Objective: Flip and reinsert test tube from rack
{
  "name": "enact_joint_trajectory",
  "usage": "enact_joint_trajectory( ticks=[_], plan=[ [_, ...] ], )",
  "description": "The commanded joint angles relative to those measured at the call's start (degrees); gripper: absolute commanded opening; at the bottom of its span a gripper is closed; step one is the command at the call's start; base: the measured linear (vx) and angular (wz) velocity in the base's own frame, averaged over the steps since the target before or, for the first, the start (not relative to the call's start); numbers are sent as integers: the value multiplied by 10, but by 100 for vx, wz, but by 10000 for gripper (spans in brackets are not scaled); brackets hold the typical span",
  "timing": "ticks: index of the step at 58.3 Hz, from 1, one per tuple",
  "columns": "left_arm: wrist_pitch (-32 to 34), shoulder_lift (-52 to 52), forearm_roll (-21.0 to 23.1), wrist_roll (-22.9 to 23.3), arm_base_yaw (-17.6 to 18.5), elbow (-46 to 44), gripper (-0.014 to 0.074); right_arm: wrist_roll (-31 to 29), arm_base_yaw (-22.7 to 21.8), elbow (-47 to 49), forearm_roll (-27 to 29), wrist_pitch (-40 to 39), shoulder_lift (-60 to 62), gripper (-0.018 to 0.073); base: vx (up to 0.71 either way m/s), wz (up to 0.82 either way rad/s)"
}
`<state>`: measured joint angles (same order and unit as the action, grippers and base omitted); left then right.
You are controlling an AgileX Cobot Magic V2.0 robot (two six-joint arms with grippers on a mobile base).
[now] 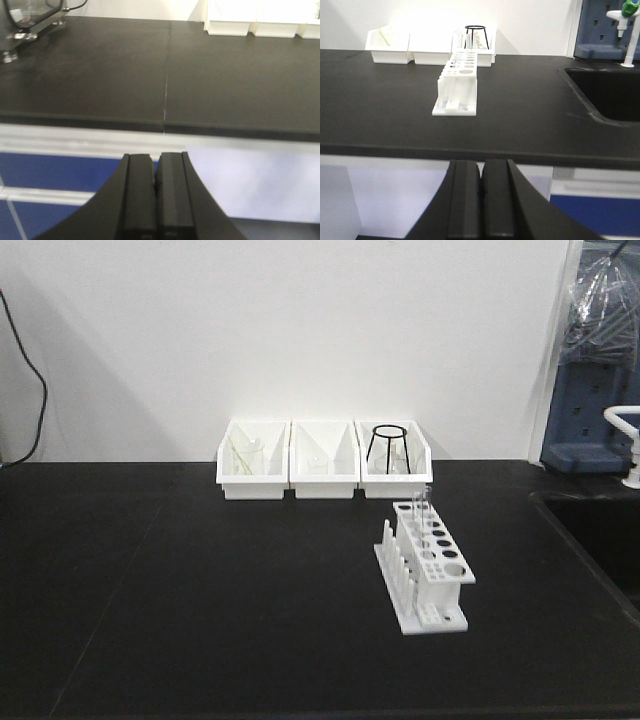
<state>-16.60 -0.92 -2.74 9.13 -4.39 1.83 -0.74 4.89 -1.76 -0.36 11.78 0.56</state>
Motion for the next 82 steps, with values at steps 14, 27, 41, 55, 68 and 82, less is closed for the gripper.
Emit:
enact_joint_trajectory(
  ticks=[14, 27, 41, 55, 68, 82],
  plan=[
    [50, -6, 2, 0, 4, 0, -6, -3, -3, 0, -3, -47, 4, -8, 41, -1],
    [50, -6, 2, 0, 4, 0, -6, -3, -3, 0, -3, -47, 4, -8, 33, 1],
    [50, -6, 2, 0, 4, 0, -6, -3, -3, 0, -3, -47, 4, -8, 27, 1],
    [50, -6, 2, 0, 4, 0, -6, -3, -3, 0, -3, -47, 4, -8, 20, -1],
    [50, -6, 2, 0, 4, 0, -6, -3, -3, 0, -3, -47, 4, -8, 13, -2],
    [50, -6, 2, 0, 4, 0, -6, -3, -3, 0, -3, -48, 4, -8, 9, -1]
  ],
)
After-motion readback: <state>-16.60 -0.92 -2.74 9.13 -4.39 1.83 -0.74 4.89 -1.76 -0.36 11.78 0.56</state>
